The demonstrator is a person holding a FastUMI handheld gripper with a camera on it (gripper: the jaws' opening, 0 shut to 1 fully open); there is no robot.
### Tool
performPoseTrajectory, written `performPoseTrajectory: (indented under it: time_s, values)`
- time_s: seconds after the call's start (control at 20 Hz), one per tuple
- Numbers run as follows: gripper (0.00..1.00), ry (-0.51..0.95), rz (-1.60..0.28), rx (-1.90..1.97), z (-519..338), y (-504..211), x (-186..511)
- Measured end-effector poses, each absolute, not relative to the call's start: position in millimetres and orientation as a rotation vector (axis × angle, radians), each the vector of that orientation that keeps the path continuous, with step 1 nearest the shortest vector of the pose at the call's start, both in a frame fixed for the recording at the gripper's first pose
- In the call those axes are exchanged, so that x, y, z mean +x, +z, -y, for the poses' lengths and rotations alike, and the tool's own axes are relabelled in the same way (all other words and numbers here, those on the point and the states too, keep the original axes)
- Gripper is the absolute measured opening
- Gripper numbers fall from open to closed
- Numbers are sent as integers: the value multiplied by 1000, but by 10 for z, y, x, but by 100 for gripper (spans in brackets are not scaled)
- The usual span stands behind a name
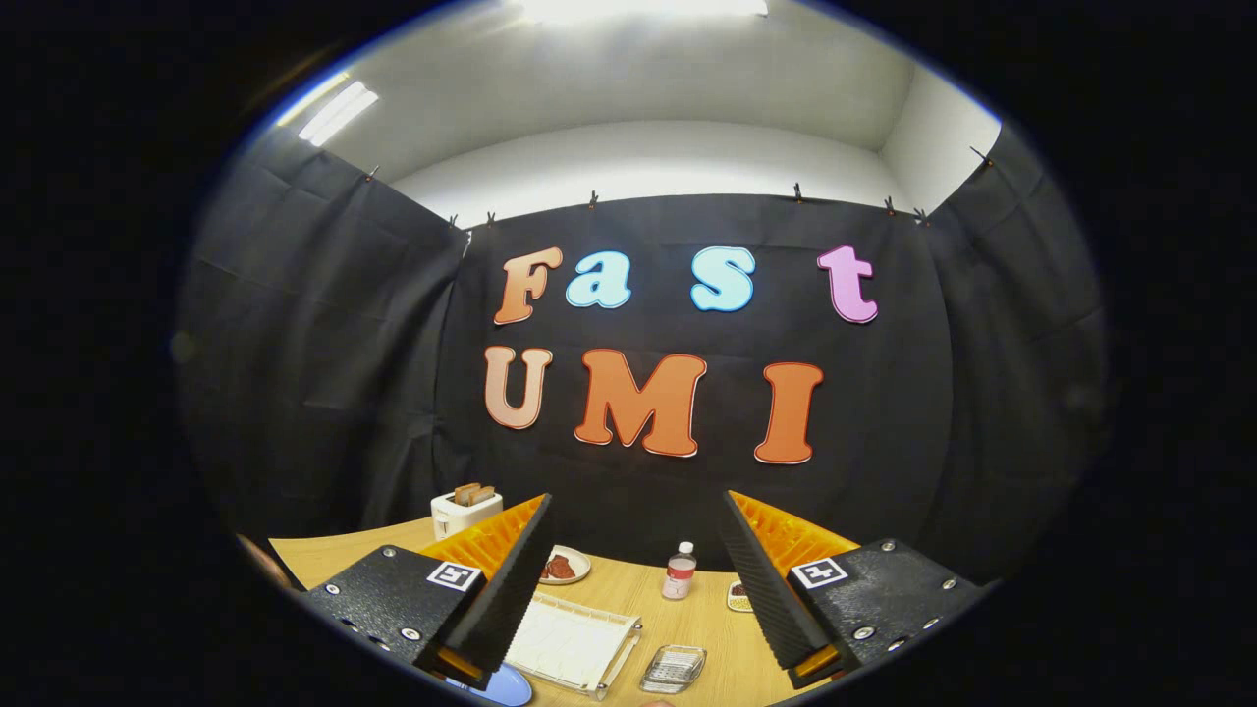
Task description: Take the plate from the dish rack, then take the spoon from the basket and place it into the plate.
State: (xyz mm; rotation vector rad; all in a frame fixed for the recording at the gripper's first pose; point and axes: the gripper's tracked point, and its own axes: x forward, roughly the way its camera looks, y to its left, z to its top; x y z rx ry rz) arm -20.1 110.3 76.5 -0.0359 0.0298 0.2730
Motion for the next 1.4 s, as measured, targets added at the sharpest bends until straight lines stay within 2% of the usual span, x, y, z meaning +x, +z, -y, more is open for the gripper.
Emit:
performPoseTrajectory:
  time_s: [0.7, 1.4]
  values:
    - [99, 279, -16, -31, -1029, 716, -53]
    - [98, 302, 75, 22, -914, 1025, 11]
